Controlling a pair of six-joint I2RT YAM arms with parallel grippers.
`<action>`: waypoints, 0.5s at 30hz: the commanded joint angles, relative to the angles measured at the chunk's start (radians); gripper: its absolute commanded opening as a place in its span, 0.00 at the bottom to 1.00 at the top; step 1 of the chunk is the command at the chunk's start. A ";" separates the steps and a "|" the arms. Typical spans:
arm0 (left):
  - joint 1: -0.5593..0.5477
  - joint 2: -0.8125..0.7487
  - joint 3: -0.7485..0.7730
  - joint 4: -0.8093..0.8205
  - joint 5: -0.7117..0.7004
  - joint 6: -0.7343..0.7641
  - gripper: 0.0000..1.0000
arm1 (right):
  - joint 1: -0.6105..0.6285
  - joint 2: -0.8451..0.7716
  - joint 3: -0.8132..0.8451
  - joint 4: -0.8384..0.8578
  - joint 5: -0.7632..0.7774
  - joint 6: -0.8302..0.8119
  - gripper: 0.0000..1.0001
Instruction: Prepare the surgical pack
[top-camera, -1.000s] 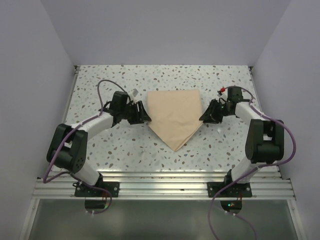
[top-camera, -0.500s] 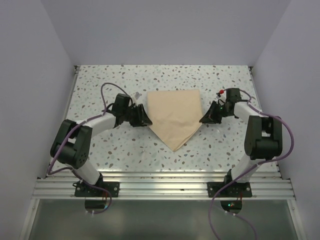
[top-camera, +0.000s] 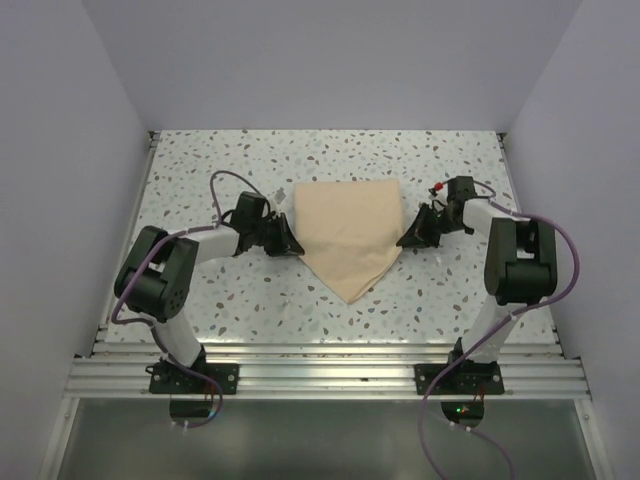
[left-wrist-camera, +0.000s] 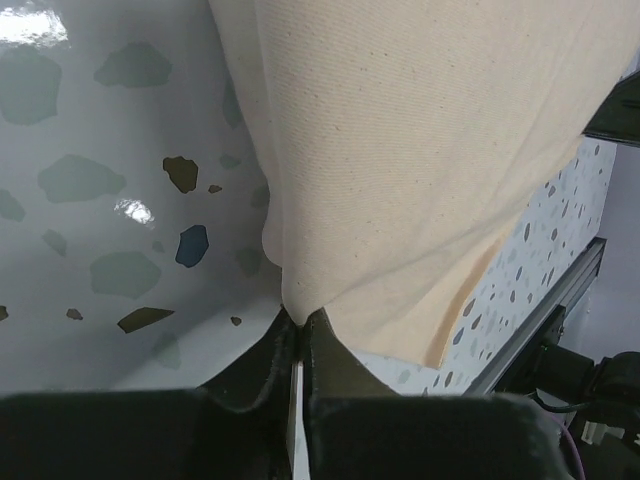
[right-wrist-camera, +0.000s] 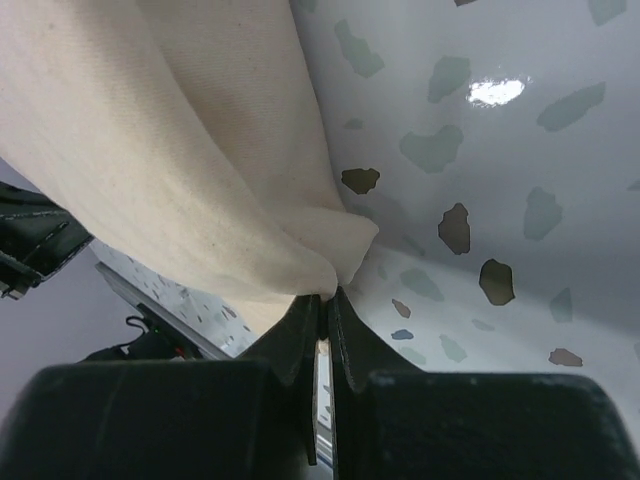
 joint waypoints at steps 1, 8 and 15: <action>-0.005 0.045 0.014 0.029 0.008 0.014 0.00 | 0.000 0.058 0.032 -0.025 0.077 -0.012 0.00; -0.007 0.099 0.034 0.019 -0.028 0.030 0.00 | 0.000 0.102 0.055 -0.009 0.118 0.008 0.00; -0.010 0.100 0.047 -0.010 -0.109 0.060 0.00 | 0.000 0.136 0.110 -0.035 0.202 0.007 0.00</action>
